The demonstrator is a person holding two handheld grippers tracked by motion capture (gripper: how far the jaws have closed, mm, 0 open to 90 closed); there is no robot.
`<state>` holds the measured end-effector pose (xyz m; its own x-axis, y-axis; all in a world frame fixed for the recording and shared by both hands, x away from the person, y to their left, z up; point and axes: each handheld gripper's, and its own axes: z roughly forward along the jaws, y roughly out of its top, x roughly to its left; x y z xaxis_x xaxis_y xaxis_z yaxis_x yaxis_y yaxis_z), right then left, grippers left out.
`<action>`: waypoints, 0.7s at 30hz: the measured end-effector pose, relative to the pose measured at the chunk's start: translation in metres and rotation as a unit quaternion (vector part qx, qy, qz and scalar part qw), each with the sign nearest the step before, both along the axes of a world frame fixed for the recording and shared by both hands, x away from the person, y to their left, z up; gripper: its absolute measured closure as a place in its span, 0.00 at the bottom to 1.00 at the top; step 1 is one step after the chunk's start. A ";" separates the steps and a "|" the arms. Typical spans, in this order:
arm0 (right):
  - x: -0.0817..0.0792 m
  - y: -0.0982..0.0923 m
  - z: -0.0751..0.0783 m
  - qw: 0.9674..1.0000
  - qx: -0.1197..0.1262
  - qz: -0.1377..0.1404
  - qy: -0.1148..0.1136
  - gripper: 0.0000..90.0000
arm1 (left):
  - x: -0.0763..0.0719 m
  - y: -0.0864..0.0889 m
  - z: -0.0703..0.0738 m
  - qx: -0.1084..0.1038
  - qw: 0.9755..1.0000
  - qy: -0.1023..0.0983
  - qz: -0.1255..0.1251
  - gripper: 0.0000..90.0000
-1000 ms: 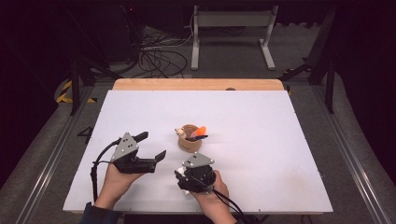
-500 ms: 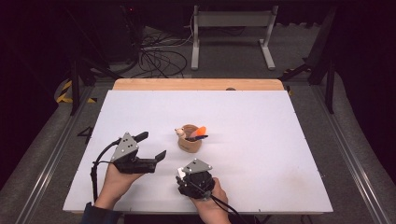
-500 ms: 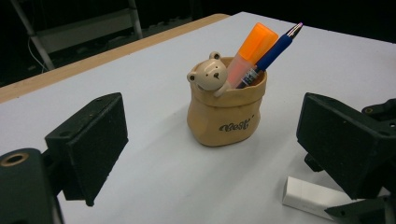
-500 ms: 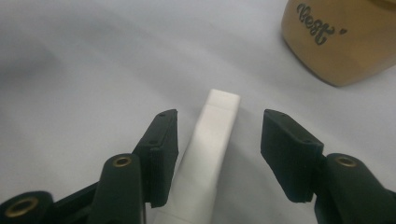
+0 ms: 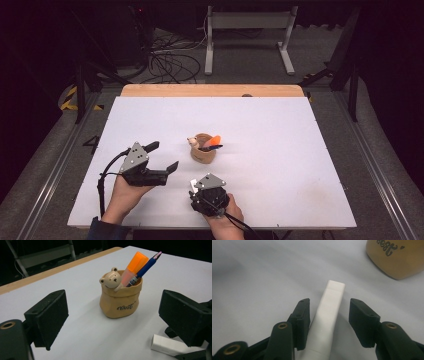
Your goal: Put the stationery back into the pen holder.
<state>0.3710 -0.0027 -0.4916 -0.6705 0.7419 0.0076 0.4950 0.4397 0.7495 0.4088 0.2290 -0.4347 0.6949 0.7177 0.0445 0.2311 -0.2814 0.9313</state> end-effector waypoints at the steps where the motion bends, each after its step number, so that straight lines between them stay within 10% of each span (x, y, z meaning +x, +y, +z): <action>1: 0.000 0.000 0.000 1.000 -0.001 0.000 0.001 0.58 | 0.000 0.000 0.000 0.000 1.000 -0.002 0.001 0.11; 21: -0.004 0.001 -0.004 1.000 -0.006 0.008 -0.001 0.66 | -0.001 0.001 0.002 -0.009 1.000 0.001 -0.001 0.11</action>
